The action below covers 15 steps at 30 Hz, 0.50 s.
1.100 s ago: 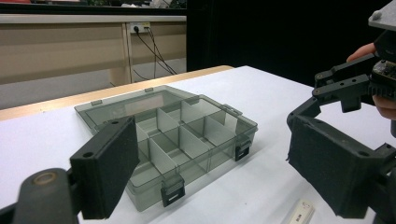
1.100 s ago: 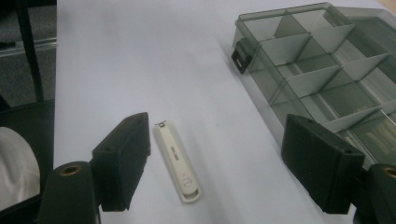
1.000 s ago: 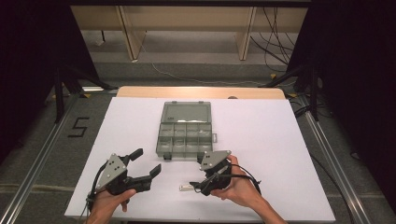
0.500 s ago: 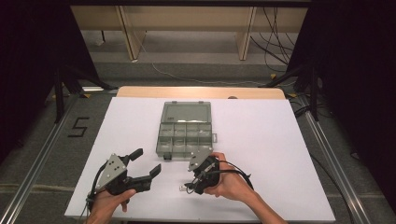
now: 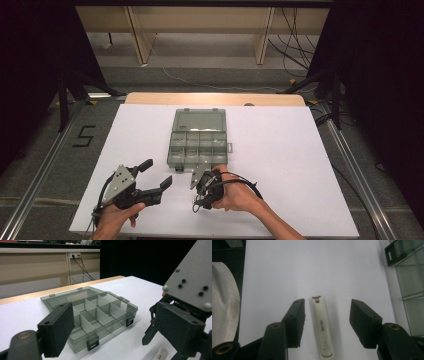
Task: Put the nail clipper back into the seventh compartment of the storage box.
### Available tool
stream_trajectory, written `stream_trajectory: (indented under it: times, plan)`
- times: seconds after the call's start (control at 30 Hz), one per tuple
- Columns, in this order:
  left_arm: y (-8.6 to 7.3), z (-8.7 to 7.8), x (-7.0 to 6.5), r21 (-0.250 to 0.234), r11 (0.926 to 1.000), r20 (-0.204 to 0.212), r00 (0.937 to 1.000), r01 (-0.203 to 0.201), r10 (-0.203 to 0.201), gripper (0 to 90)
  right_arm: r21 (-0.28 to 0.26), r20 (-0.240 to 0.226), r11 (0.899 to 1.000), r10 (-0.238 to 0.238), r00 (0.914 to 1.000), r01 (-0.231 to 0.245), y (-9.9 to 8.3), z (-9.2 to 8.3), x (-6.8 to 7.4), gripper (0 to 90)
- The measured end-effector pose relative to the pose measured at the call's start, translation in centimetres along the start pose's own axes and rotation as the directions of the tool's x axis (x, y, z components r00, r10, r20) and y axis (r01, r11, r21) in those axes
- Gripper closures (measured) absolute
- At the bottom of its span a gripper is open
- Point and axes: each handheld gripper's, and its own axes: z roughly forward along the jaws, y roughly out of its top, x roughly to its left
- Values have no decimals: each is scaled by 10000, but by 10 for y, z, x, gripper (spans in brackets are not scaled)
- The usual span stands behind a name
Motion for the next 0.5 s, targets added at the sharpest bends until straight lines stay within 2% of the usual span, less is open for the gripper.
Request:
stream_trajectory:
  times: [0.17, 0.2, 0.27, 0.5]
  plan:
    - [0, 0, 0, -17, 10000, 22, 10000, -19, 19, 155, 502, -124, 9985, -210, 9997, 216, 1, 7, -3, 539]
    - [0, 0, 0, -18, 10000, 27, 10000, -14, 14, 156, 543, -297, 9985, -30, 9996, 46, 1, 9, -2, 554]
    - [0, 0, 0, -26, 10000, 39, 10000, -19, 19, 156, 691, -347, 9976, 26, 9994, -2, 1, 11, -1, 589]
    - [0, 0, 0, -20, 10000, 34, 10000, 0, 0, 156, 963, -587, 9953, -7, 9983, 63, 3, 14, -1, 643]
